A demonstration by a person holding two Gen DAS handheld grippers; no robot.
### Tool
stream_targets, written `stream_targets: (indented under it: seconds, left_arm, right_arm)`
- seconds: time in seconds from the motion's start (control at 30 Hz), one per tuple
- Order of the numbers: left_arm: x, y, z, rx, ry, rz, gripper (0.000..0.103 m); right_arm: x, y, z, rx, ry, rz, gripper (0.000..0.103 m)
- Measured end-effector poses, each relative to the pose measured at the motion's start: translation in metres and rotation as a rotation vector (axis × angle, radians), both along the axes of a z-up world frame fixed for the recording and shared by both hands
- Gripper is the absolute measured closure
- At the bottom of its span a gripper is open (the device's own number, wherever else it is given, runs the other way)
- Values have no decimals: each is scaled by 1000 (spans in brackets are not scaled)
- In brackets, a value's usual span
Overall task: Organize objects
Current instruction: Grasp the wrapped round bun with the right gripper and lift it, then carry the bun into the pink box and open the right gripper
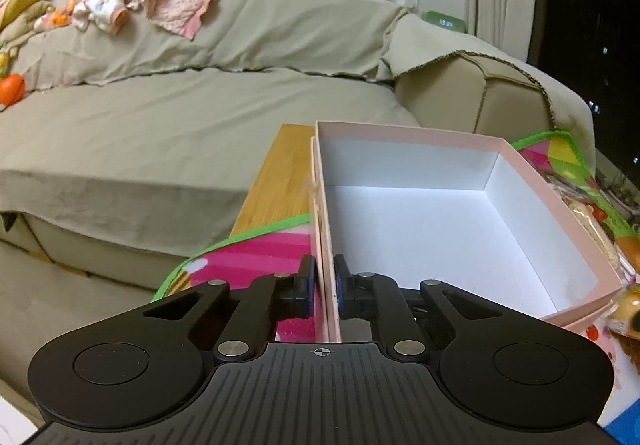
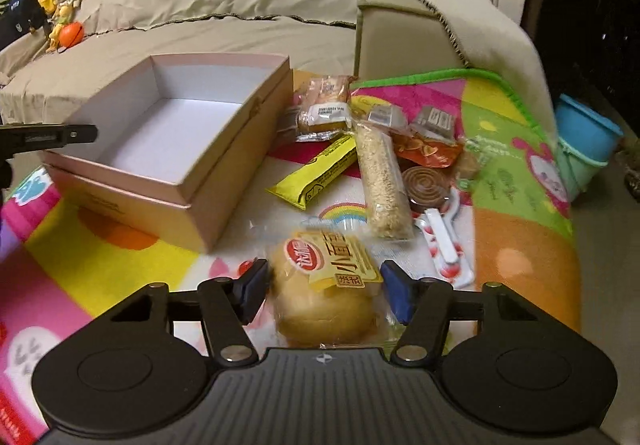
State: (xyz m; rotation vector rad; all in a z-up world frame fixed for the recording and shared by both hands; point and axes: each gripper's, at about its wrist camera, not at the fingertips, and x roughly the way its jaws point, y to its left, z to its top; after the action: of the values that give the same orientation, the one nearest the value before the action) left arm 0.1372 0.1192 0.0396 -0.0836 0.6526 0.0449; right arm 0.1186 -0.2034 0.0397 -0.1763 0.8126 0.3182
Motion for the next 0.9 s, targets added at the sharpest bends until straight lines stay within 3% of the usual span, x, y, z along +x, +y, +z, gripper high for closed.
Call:
stream_targets:
  seconds: [0.23, 0.43, 0.47, 0.5, 0.53, 0.7, 0.9]
  left_arm:
    - [0, 2, -1, -4, -11, -23, 91]
    - [3, 4, -2, -18, -16, -26, 91]
    - [3, 4, -2, -16, -16, -27, 91]
    - [3, 4, -2, -12, -18, -28, 91]
    - [2, 3, -3, -9, -20, -28, 91]
    - [3, 4, -4, -18, -23, -25, 91]
    - [2, 3, -4, -5, -24, -30, 91]
  right_arm:
    - [-13, 18, 63, 109, -44, 51, 44]
    - [39, 69, 117, 322, -94, 70, 44]
    - [50, 83, 122, 354, -118, 75, 39]
    - [61, 95, 123, 374, -127, 81, 26]
    - [72, 107, 122, 391, -125, 72, 23]
    - [81, 114, 109, 393, -109, 58, 23]
    - [59, 42, 92, 291, -170, -64, 20]
